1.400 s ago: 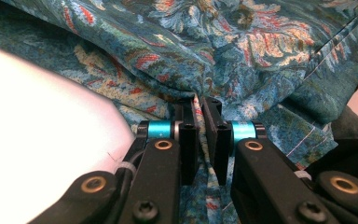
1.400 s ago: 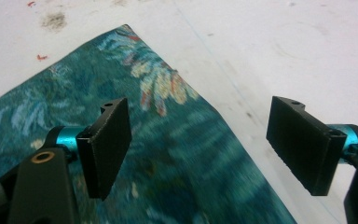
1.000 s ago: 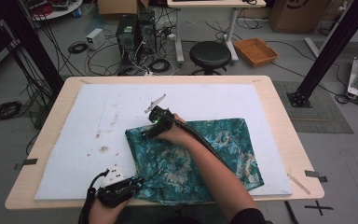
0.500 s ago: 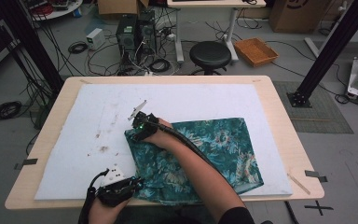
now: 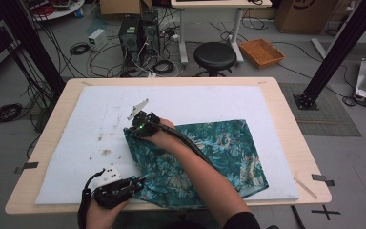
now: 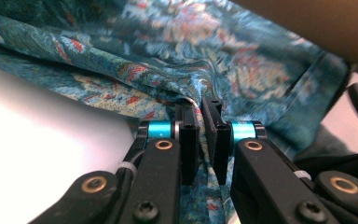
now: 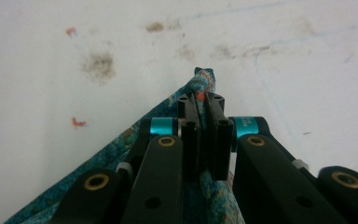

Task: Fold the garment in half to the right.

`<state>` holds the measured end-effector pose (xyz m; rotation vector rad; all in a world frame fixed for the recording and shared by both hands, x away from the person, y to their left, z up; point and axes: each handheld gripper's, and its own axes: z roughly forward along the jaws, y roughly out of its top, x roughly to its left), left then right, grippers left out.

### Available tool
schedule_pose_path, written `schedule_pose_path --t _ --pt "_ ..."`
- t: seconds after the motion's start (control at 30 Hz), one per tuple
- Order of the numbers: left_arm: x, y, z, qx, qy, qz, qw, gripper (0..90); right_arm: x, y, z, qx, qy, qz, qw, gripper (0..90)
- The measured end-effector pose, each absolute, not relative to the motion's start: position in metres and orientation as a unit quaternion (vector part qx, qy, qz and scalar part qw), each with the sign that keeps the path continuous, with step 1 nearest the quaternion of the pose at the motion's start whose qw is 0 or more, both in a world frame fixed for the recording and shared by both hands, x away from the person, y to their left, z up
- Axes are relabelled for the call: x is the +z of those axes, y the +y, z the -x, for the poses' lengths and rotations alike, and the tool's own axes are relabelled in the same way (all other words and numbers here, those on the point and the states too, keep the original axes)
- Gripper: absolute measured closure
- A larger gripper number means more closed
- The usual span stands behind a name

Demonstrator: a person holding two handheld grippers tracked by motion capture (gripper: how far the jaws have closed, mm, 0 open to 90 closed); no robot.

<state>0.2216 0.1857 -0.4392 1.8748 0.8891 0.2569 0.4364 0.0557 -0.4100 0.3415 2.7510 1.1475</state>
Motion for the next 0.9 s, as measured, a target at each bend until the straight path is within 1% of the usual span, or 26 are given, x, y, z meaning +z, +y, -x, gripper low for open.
schedule_pose_path --t 0.17,0.33,0.6,0.73,0.77,0.8,0.9 --pt "-0.422 0.178 -0.225 0.093 0.345 -0.774 0.523 85.7 -0.389 0.034 -0.437 0.418 0.898 -0.118 0.063 86.7" --pt "-0.402 0.161 -0.233 0.091 0.317 -0.788 0.520 85.7 -0.371 0.006 -0.438 0.438 0.887 -0.124 0.076 86.6" --pt "-0.377 0.120 -0.247 0.080 0.272 -0.812 0.510 85.7 -0.352 -0.050 -0.439 0.467 0.867 -0.147 0.091 86.5" --pt "-0.369 0.097 -0.254 0.069 0.250 -0.823 0.505 85.7 -0.344 -0.077 -0.436 0.476 0.859 -0.158 0.102 86.4" --pt "-0.369 0.097 -0.254 0.069 0.250 -0.823 0.505 85.7 -0.343 -0.084 -0.436 0.478 0.858 -0.159 0.104 86.4" --pt "-0.367 0.086 -0.258 0.062 0.240 -0.828 0.503 85.7 -0.341 -0.093 -0.435 0.479 0.856 -0.163 0.106 86.4" --pt "-0.363 0.070 -0.263 0.054 0.226 -0.834 0.500 85.7 -0.339 -0.109 -0.434 0.481 0.852 -0.171 0.114 86.4"
